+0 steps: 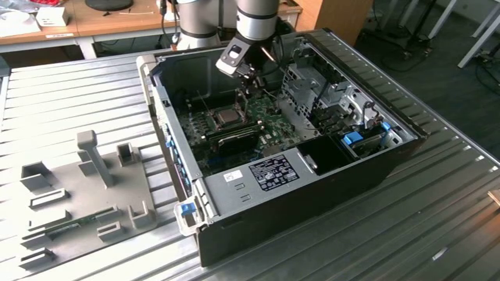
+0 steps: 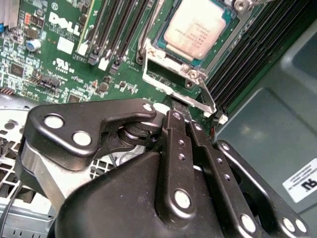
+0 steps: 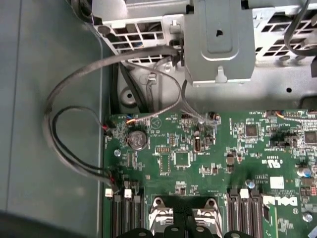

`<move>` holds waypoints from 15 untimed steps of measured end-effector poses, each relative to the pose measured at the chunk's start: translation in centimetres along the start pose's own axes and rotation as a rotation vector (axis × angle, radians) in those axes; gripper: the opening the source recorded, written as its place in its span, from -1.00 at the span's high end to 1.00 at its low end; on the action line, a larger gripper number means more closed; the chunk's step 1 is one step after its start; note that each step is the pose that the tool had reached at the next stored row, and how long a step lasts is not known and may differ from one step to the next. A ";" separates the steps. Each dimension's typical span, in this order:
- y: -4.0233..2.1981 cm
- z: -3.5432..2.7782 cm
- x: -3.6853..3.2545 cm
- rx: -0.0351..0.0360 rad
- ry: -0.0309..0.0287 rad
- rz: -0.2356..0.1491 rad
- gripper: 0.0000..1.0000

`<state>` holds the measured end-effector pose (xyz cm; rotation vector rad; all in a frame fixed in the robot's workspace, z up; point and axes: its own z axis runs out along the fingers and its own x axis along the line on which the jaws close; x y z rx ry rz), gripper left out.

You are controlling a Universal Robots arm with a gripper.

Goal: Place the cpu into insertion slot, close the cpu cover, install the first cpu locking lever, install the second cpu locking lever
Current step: 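Close the cpu cover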

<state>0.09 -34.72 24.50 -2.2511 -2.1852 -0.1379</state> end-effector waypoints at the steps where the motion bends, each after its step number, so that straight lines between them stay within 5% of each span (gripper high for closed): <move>1: -0.11 -0.01 0.00 0.0000 0.0000 0.000 0.79; 15: -0.45 0.04 -0.02 0.0004 -0.0001 0.000 0.79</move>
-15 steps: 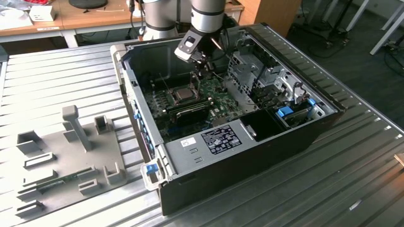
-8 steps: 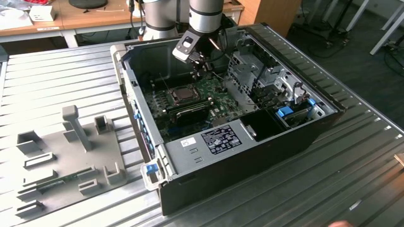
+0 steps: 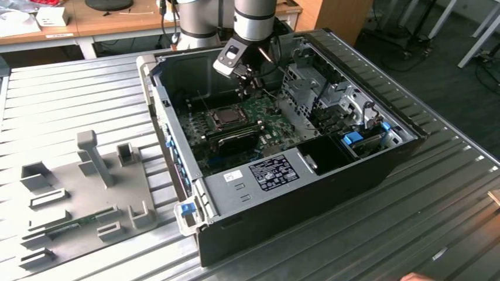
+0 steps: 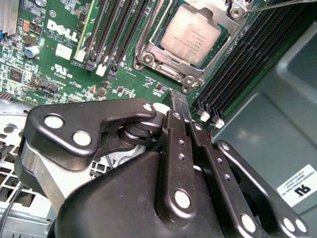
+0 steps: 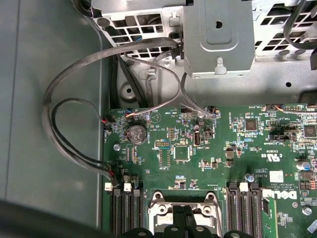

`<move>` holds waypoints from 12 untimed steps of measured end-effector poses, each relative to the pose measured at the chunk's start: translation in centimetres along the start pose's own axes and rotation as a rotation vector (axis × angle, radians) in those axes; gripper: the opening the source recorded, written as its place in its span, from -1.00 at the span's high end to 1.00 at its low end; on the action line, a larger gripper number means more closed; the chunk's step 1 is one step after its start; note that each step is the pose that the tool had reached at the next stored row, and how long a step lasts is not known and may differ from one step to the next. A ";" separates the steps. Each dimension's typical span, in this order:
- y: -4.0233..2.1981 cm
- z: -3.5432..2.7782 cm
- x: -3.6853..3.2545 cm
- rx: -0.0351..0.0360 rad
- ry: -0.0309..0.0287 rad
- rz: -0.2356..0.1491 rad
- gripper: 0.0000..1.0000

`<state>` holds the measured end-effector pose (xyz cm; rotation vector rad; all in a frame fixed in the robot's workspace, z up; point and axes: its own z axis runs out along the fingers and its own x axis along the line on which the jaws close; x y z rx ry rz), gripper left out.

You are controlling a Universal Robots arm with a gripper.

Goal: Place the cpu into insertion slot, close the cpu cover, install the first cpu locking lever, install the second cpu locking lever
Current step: 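Close the cpu cover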

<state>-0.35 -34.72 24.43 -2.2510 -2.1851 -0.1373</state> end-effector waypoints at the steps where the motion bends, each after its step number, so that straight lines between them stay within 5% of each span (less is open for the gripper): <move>1: 0.00 0.00 0.00 0.0000 0.0000 0.000 0.79; 6: -0.11 0.01 -0.01 -0.0003 0.0001 0.000 0.79; 12: -1.34 0.08 -0.05 -0.0015 0.0002 0.000 0.79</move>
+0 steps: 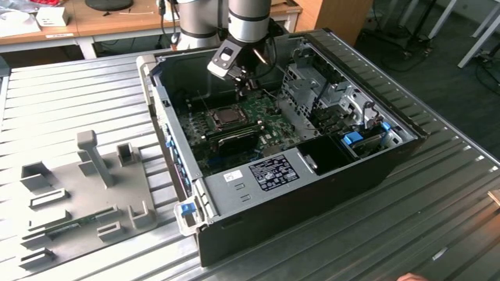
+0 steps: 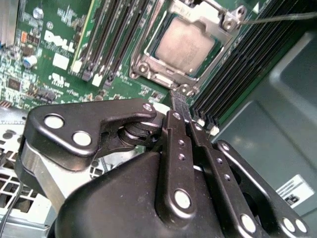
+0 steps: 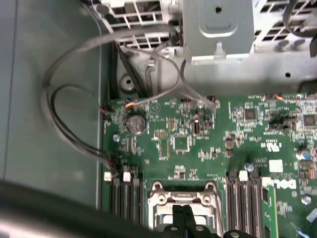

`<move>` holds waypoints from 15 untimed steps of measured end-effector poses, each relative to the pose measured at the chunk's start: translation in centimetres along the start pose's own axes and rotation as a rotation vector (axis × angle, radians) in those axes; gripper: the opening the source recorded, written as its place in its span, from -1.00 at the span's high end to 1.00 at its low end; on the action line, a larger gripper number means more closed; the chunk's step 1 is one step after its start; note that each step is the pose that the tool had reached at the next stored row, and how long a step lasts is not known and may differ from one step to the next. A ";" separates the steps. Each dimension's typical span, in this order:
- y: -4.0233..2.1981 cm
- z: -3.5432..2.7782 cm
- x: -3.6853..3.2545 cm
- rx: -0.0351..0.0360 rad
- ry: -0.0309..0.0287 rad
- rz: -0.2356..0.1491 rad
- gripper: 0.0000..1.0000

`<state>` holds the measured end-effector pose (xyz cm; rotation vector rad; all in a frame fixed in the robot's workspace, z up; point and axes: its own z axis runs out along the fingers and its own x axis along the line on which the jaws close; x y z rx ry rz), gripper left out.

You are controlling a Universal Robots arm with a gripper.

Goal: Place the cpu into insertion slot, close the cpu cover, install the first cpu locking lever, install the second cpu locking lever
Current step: 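Close the cpu cover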

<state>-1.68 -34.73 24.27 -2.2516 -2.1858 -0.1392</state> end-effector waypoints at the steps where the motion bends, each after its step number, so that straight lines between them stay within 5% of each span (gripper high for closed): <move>1: -0.20 0.02 -0.01 0.0000 0.0000 0.000 0.79; 15: -2.03 0.31 -0.07 0.0000 0.0000 0.000 0.79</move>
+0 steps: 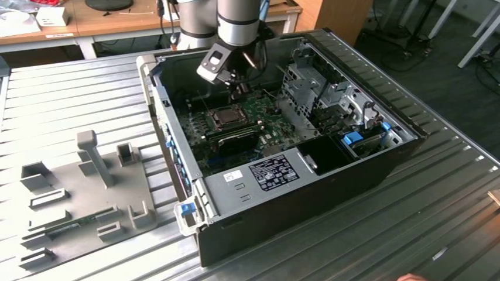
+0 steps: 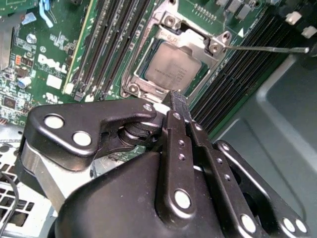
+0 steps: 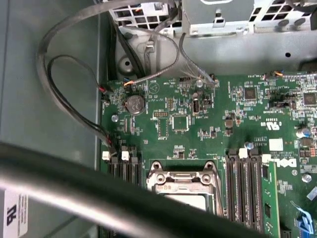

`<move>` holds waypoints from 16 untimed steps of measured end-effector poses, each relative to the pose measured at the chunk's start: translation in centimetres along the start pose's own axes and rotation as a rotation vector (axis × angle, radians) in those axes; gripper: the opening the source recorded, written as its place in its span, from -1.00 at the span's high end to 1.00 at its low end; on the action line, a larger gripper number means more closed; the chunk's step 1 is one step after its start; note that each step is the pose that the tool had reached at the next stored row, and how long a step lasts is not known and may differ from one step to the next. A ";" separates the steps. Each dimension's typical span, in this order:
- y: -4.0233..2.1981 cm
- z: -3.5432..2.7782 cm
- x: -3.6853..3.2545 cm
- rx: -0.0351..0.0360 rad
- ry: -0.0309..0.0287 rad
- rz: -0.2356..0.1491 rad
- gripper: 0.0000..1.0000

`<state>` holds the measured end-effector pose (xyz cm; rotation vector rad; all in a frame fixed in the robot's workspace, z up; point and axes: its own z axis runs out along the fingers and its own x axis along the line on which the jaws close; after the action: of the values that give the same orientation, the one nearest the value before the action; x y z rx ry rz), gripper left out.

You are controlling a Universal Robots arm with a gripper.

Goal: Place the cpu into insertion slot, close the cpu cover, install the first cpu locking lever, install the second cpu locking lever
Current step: 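Close the cpu cover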

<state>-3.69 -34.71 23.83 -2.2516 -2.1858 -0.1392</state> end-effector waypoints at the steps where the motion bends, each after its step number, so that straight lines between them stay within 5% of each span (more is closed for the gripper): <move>1: -0.14 0.02 0.01 0.0000 0.0000 0.000 0.79; 16: -0.54 0.06 0.00 0.0006 0.0004 -0.008 0.79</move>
<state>-4.22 -34.69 23.74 -2.2426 -2.1945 -0.1391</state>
